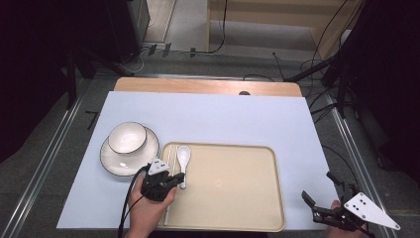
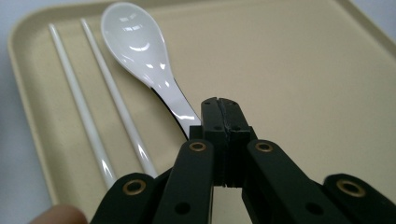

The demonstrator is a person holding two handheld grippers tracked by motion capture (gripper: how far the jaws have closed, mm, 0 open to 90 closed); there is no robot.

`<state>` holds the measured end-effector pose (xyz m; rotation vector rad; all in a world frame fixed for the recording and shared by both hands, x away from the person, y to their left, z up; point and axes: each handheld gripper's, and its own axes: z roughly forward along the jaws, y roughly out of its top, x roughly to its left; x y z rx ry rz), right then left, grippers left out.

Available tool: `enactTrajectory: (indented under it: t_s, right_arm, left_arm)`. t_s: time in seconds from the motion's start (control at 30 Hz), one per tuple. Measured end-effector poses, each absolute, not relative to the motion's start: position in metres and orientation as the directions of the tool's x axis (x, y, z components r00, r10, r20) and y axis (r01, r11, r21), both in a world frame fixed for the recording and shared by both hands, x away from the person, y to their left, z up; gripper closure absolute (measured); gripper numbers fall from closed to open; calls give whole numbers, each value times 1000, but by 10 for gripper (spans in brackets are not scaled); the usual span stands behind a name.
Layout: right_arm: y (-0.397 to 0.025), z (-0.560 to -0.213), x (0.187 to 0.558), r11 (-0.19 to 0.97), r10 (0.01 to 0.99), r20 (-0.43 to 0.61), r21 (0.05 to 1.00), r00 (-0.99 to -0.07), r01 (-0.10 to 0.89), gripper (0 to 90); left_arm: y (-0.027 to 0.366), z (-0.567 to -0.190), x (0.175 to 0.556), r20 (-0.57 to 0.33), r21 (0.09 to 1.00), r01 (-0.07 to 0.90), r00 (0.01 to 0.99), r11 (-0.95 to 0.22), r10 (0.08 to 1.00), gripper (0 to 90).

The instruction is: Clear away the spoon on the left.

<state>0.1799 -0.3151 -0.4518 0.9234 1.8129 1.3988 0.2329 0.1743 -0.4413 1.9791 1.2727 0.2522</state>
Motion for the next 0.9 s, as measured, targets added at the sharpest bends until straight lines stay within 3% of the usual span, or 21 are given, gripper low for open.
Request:
enactTrajectory:
  t_s: [0.27,0.5,0.7,0.9]
  right_arm:
    - [-316,-451,179,176,844,-80,975,-530,134,37]
    - [-315,-452,180,177,842,-77,974,-534,139,37]
    - [-316,-452,180,174,845,-77,975,-530,137,37]
    - [-315,-452,180,174,844,-75,975,-531,139,37]
  left_arm:
    - [160,-453,231,-169,643,706,508,-296,844,900]
    - [163,-458,237,-181,618,722,516,-311,838,900]
    - [166,-452,240,-206,647,706,524,-287,826,900]
    - [188,-444,265,-224,659,727,432,-191,873,900]
